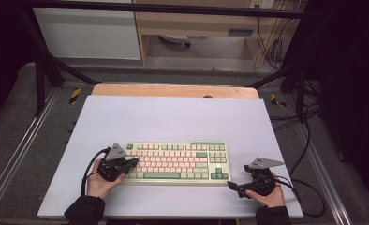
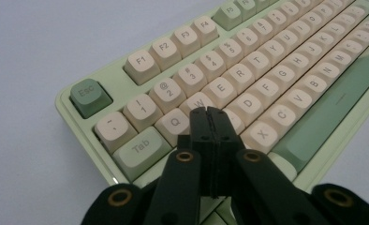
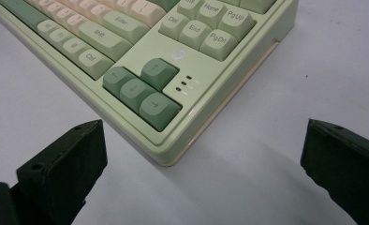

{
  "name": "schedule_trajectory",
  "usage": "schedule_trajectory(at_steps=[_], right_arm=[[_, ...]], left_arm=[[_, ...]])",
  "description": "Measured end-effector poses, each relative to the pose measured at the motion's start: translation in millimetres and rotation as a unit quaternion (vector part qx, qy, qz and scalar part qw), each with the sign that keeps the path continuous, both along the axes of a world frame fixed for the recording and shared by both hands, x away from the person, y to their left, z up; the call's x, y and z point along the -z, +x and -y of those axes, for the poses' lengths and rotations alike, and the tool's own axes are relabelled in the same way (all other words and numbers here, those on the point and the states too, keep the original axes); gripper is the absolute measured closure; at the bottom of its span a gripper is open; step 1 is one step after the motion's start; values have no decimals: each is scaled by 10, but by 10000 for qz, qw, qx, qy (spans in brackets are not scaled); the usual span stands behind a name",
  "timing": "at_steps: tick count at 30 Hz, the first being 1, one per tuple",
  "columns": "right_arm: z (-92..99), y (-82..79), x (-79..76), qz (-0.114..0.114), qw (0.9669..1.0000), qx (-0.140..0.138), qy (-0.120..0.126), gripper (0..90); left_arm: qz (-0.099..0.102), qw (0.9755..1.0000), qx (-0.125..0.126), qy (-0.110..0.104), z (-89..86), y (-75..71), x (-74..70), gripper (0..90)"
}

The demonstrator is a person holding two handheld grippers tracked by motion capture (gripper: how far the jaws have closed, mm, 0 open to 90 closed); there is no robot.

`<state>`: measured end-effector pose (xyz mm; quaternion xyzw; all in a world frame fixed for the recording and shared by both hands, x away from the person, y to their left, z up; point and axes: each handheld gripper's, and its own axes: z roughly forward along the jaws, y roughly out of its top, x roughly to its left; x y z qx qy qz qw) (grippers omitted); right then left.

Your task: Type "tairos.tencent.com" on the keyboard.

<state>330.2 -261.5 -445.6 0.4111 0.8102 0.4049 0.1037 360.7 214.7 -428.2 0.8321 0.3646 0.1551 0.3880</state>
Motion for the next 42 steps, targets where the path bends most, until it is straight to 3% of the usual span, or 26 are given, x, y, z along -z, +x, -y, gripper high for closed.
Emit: schedule_trajectory(at_steps=[7, 19, 27, 33, 42], right_arm=[[-12, -8, -23, 37, 10000, -76, -1, 53], [-190, -28, -192, 343, 9985, -422, 67, 194], [-458, 24, -280, 477, 9962, -730, 39, 361], [-738, 65, -326, 447, 9941, -988, 84, 462], [-985, 153, -332, 370, 9935, -1059, 178, 568]], left_arm=[[-7, 10000, 22, 11, 4, -4, 8, 898], [46, 9999, 15, -121, -23, -45, -53, 898], [57, 9999, 20, -134, -35, -62, -59, 898], [56, 9999, 20, -143, -39, -66, -54, 898], [64, 9999, 32, -136, -38, -68, -55, 898]])
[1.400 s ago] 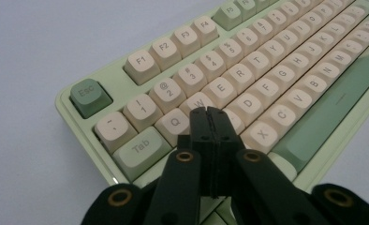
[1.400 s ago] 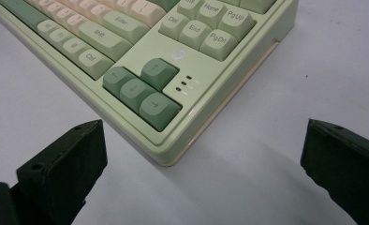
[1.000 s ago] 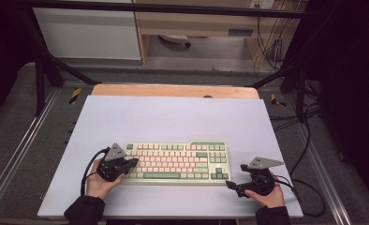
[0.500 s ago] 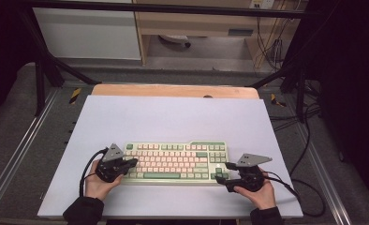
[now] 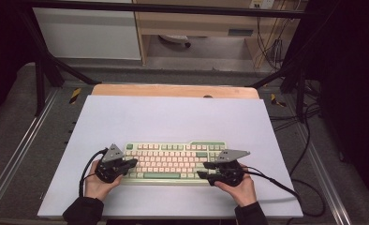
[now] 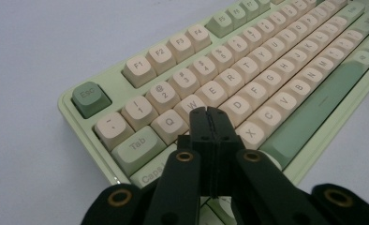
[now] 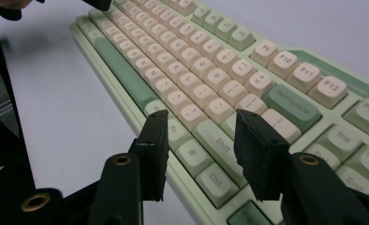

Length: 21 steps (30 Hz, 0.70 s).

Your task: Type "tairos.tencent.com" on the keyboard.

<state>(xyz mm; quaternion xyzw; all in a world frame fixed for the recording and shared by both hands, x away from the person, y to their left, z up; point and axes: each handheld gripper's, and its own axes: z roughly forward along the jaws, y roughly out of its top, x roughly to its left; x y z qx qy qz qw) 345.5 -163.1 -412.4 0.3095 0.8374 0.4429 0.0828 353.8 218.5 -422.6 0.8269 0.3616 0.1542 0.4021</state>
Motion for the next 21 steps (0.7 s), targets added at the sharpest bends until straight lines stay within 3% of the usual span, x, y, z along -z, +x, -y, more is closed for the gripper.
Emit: schedule_trajectory(at_steps=[14, 21], right_arm=[[-346, 155, -18, -27, 10000, -3, 89, 759], [-531, 227, -21, -76, 9999, -42, 54, 792]], left_arm=[[4, 10000, 7, -5, -4, 1, 2, 898], [7, 10000, 6, -7, -5, 3, 2, 898]])
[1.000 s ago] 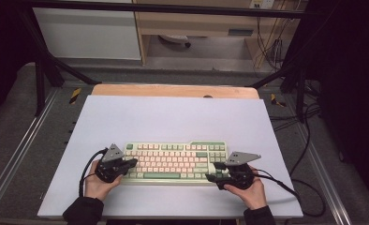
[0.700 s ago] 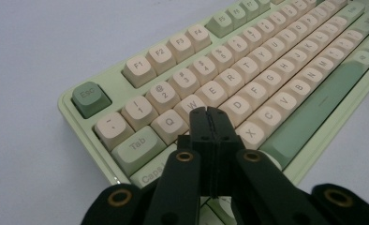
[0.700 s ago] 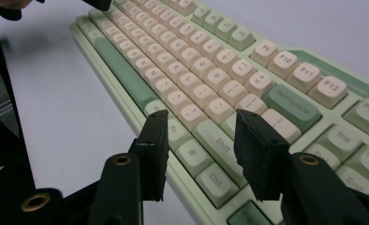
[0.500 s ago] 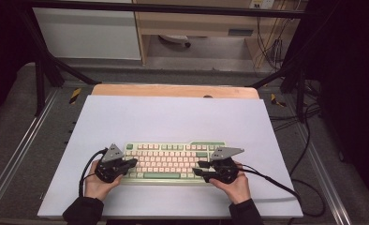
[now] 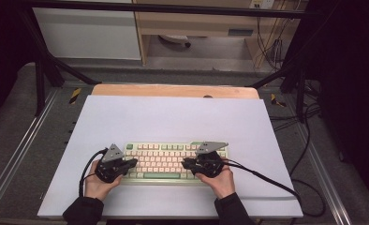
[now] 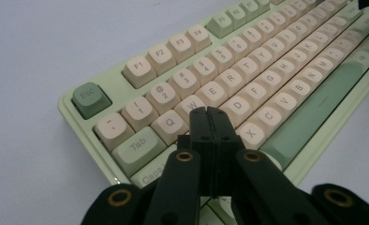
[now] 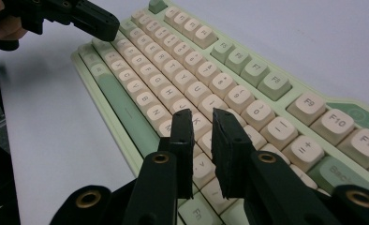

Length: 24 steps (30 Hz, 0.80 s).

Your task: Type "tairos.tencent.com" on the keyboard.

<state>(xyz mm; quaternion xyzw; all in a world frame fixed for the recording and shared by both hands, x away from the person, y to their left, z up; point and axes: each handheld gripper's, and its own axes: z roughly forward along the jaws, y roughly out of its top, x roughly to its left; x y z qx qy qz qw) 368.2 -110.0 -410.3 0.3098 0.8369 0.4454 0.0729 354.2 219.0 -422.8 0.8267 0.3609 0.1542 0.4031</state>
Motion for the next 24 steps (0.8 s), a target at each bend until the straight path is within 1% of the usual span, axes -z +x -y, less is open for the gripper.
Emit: schedule_trajectory(at_steps=[2, 3, 6, 8, 12, 14, 19, 24], right_arm=[[-33, 24, 7, -22, 10000, 10, 20, 813], [-72, 47, 16, -44, 10000, 24, -4, 832], [-119, 65, 23, -61, 10000, 22, -64, 849], [-163, 86, 30, -79, 10000, -4, -18, 867], [-240, 124, 43, -142, 9999, 20, -24, 892], [-269, 144, 52, -134, 9999, 47, -25, 897], [-298, 196, 93, -221, 9996, 188, -3, 900], [-329, 236, 143, -205, 9994, 263, -52, 900]], left_arm=[[-1, 10000, -2, -4, -1, 0, 0, 898], [-1, 10000, 0, -4, 0, 1, 1, 898], [-2, 10000, 9, -3, 2, 2, 3, 898], [-1, 10000, 8, -5, 1, 2, 2, 898], [-2, 10000, 3, -7, -1, 2, 3, 898], [0, 10000, 12, -3, 4, 2, 6, 898], [-3, 10000, 24, 11, 10, 4, 11, 898], [1, 10000, 17, 5, 8, 4, 8, 898]])
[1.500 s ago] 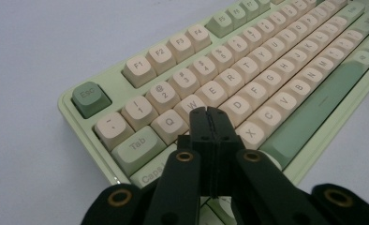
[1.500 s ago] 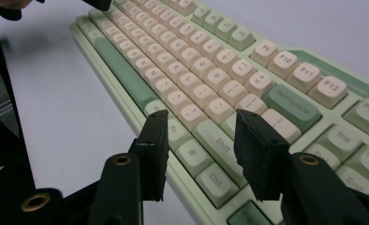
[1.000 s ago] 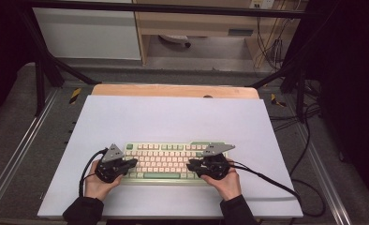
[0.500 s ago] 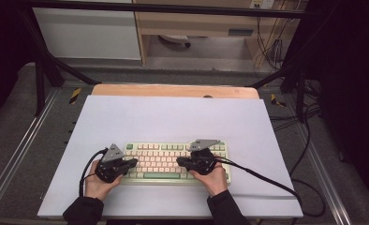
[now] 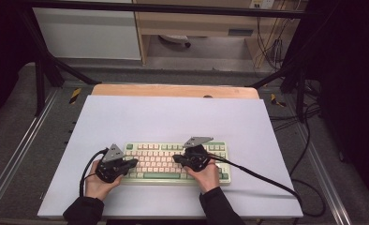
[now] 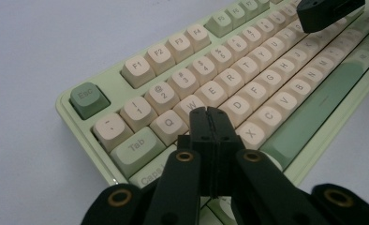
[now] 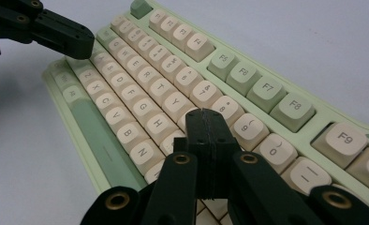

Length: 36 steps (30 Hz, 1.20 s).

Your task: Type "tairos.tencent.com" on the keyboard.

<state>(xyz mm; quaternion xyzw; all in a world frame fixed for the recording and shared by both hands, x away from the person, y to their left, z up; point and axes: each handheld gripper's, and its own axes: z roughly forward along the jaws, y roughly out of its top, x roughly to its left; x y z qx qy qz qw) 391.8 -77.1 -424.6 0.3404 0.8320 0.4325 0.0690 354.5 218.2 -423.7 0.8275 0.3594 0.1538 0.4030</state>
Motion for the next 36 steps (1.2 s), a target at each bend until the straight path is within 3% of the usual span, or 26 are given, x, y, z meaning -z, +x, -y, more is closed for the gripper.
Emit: schedule_trajectory(at_steps=[19, 31, 36], right_arm=[[-47, 39, 85, 47, 9998, 38, -170, 900], [68, -72, -133, 225, 9995, -55, -231, 900], [131, -109, -173, 198, 9995, -69, -240, 900]], left_arm=[[5, 10000, 9, 6, 0, 1, 0, 898], [19, 10000, 5, -11, 0, -9, -15, 898], [29, 10000, 1, -24, -1, -14, -24, 898]])
